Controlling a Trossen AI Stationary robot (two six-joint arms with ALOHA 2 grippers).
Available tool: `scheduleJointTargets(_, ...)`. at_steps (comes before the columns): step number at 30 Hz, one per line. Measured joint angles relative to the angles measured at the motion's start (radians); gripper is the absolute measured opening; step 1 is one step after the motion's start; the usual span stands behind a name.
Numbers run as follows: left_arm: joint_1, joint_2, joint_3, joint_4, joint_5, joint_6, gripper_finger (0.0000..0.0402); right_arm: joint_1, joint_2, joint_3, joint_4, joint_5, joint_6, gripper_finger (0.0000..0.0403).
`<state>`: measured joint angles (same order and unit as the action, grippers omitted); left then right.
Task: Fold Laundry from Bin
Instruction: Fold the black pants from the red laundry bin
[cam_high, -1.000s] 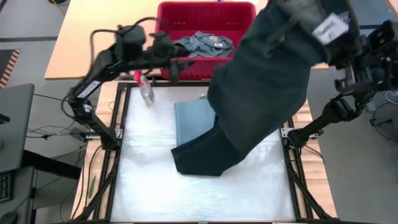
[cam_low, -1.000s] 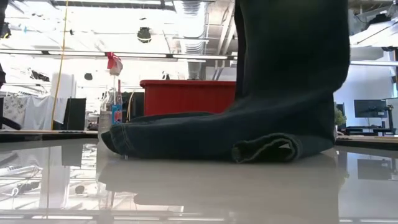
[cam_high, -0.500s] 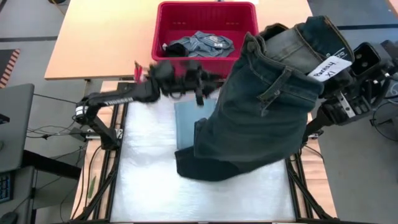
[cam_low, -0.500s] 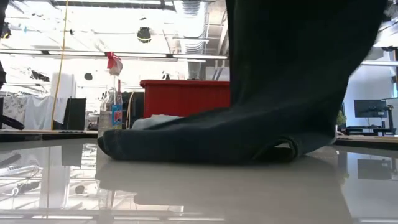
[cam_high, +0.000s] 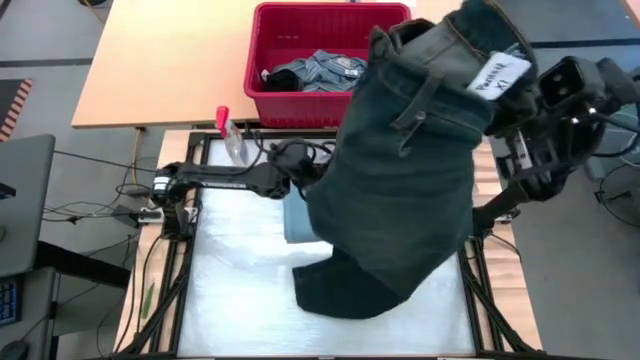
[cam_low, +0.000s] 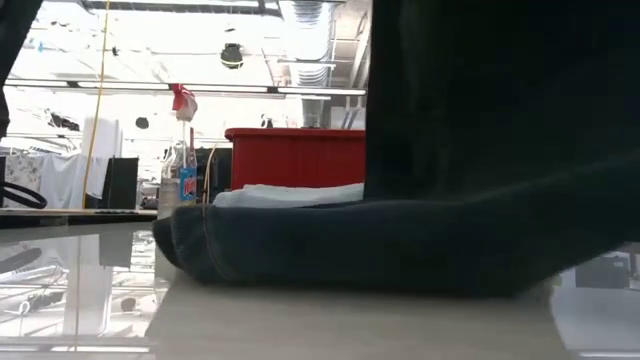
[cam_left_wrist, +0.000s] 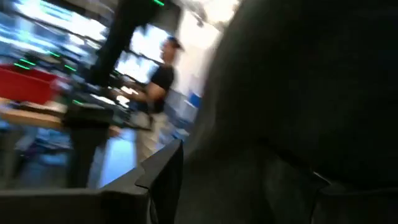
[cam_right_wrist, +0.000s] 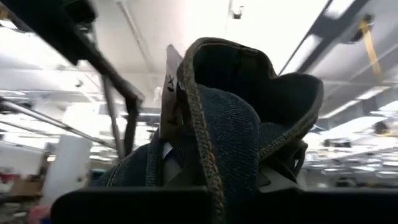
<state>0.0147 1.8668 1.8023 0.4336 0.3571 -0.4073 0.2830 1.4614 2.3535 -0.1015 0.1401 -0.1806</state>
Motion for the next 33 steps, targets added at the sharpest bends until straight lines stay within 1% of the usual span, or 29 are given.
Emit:
scheduleJointTargets(2,-0.006,-0.002,0.035,-0.052,0.070,-0.001,0.0182,-0.016,-0.027,0.000,-0.017,0.033,-0.005,0.0040)
scheduleJointTargets(7,-0.028,-0.012,0.111,-0.109,0.172,-0.049,0.0148,-0.063,-0.088,0.004,-0.007,0.085,-0.021,0.0040)
scheduleJointTargets(10,-0.052,-0.006,0.121,-0.117,0.156,-0.067,0.0127,-0.099,-0.101,0.004,-0.006,0.123,-0.034,0.0040)
scheduleJointTargets(13,-0.077,0.007,0.121,-0.127,0.136,-0.068,0.0108,-0.139,-0.098,0.003,-0.015,0.135,-0.034,0.0040)
scheduleJointTargets(15,-0.088,0.015,0.121,-0.123,0.147,-0.069,0.0096,-0.164,-0.086,0.002,-0.014,0.145,-0.034,0.0040)
scheduleJointTargets(17,-0.094,0.017,0.121,-0.126,0.211,-0.069,0.0080,-0.190,-0.075,0.002,-0.014,0.149,-0.030,0.0040)
scheduleJointTargets(19,-0.101,0.017,0.121,-0.121,0.298,-0.069,0.0060,-0.226,-0.063,0.002,-0.017,0.155,-0.035,0.0040)
scheduleJointTargets(21,-0.108,0.017,0.121,-0.087,0.399,-0.078,0.0037,-0.265,-0.055,0.001,-0.035,0.188,-0.034,0.0040)
scheduleJointTargets(23,-0.112,0.017,0.121,-0.026,0.486,-0.122,0.0013,-0.305,-0.049,0.001,-0.044,0.208,-0.023,0.0040)
scheduleJointTargets(24,-0.114,0.017,0.121,0.004,0.511,-0.152,0.0007,-0.324,-0.048,0.000,-0.045,0.211,-0.012,0.0040)
scheduleJointTargets(26,-0.122,0.015,0.122,0.023,0.525,-0.178,0.0005,-0.354,-0.043,0.000,-0.042,0.211,0.013,0.0040)
scheduleJointTargets(30,-0.131,0.014,0.122,-0.012,0.563,-0.165,0.0003,-0.405,-0.036,0.000,-0.020,0.218,0.060,0.0040)
scheduleJointTargets(33,-0.131,0.015,0.122,-0.014,0.604,-0.159,0.0001,-0.436,-0.022,0.000,0.034,0.238,0.105,0.0040)
